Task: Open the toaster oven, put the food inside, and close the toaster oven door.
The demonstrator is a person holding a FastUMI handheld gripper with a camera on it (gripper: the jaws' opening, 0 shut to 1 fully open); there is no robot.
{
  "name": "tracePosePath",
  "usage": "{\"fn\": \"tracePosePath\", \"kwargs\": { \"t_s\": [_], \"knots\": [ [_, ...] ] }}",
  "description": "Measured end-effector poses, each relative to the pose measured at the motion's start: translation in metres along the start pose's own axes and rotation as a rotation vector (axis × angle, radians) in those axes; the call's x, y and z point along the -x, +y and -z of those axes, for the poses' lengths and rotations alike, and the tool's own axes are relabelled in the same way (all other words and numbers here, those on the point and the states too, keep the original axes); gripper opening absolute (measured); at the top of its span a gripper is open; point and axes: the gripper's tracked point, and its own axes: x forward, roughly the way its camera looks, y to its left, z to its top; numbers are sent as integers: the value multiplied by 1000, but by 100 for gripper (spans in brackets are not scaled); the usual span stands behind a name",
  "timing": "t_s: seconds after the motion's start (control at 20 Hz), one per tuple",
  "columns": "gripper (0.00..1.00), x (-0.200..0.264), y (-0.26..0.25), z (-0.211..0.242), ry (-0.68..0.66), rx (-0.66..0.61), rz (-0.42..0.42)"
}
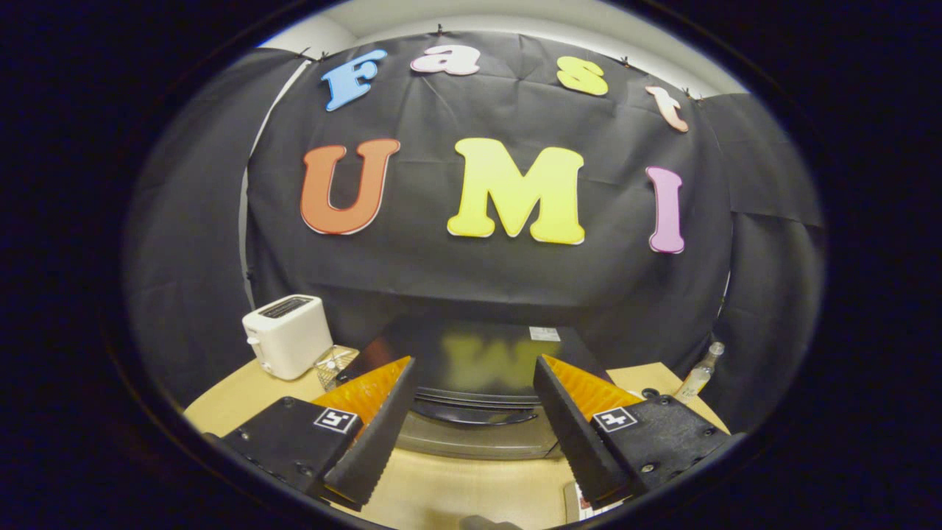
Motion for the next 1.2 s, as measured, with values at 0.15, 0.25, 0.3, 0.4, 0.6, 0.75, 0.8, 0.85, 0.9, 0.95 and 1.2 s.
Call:
{"fn": "tracePosePath", "kwargs": {
  "t_s": [0.15, 0.25, 0.3, 0.4, 0.6, 0.75, 0.8, 0.85, 0.9, 0.95, 1.2],
  "knots": [
    [100, -24, 0, 22, 54, 1, 30],
    [100, -33, 1, 37, 99, -11, 34],
    [100, -36, 1, 43, 119, -13, 38],
    [100, -37, 1, 48, 122, -27, 40],
    [100, -35, 1, 48, 138, 14, 48],
    [100, -35, 2, 48, 156, 11, 51],
    [100, -34, 2, 48, 164, -5, 49],
    [100, -33, 2, 50, 172, -19, 47],
    [100, -33, 2, 51, 180, -25, 45],
    [100, -31, 2, 50, 188, -24, 44],
    [100, -11, 3, 58, 206, -38, 39]
  ]
}}
